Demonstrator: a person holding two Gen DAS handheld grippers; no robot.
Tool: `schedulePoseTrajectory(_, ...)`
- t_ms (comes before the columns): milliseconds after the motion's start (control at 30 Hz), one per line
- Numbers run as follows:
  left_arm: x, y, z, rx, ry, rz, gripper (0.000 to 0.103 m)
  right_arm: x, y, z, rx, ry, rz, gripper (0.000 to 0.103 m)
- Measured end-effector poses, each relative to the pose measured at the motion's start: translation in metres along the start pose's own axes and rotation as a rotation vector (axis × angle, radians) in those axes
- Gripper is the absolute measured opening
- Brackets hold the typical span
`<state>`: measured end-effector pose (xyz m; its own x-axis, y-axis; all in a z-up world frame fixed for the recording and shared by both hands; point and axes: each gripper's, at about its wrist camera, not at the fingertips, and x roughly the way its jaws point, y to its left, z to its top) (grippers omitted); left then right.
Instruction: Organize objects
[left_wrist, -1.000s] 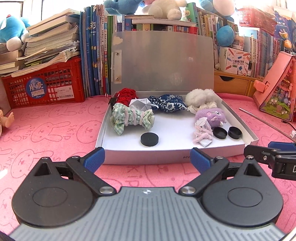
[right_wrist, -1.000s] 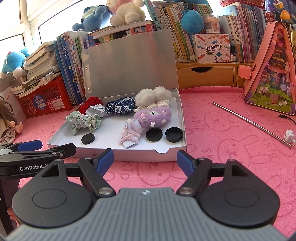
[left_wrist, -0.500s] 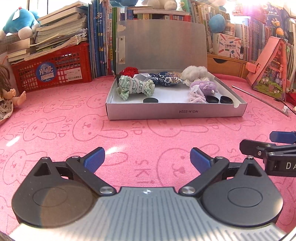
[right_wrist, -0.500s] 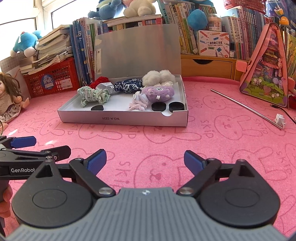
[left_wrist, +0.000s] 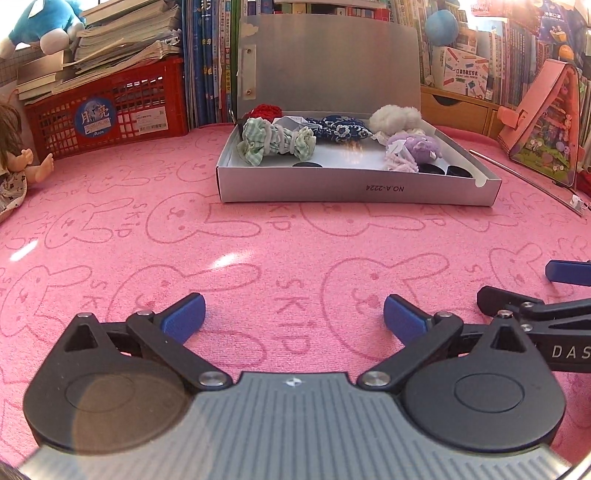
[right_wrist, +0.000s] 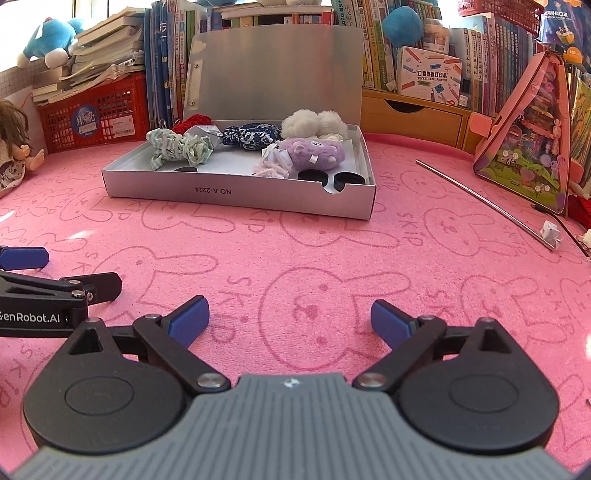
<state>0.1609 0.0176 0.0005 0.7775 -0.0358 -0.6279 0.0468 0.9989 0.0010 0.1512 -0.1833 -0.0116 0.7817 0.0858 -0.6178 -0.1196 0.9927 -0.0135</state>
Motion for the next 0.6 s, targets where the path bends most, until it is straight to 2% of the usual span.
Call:
schedulePoseTrajectory(100, 0.0002, -0.0004, 0.0000, 0.002, 0.002, 0.003, 0.103, 0.0023, -0.0018, 0.0002, 0.015, 0.011, -0.003, 0.103)
schedulePoseTrajectory(600, 0.0012, -0.0013, -0.0003, 0.001, 0.002, 0.006, 0.103, 0.0037, -0.0040, -0.0003, 0.028, 0.016, 0.003, 0.103)
